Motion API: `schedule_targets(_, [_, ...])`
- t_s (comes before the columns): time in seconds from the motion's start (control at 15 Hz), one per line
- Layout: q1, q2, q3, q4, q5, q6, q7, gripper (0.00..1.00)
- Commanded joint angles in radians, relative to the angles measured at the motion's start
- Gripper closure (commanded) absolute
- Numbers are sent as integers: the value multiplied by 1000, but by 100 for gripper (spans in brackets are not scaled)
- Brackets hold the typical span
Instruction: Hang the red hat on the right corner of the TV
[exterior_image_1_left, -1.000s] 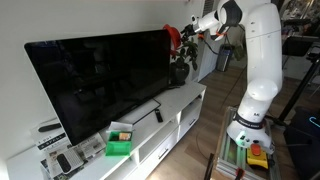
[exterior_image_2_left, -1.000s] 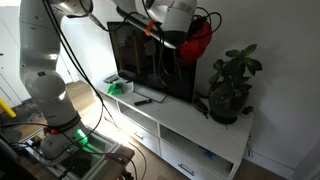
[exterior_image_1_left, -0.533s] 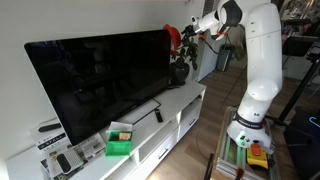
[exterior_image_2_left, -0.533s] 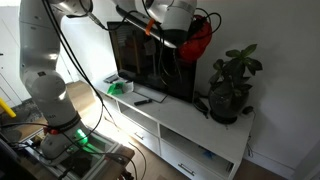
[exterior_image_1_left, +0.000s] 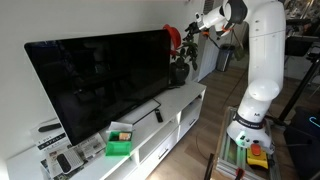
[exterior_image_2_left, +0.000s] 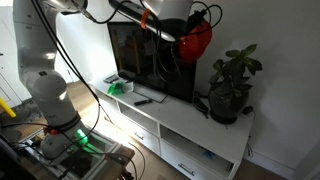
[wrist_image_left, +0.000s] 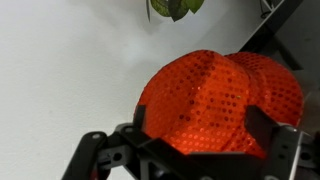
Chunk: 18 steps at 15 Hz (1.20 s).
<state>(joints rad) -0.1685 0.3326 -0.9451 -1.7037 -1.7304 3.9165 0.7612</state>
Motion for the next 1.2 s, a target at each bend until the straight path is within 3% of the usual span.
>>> schedule_targets(0.0, [48, -94, -47, -60, -82, -24, 71, 0])
schedule_targets(0.33, [118, -179, -121, -103, -215, -46, 229, 0])
schedule_targets(0.73, [237, -194, -258, -64, -440, -9, 669, 0])
schedule_targets(1.13, [370, -172, -390, 25, -618, 106, 1043, 0])
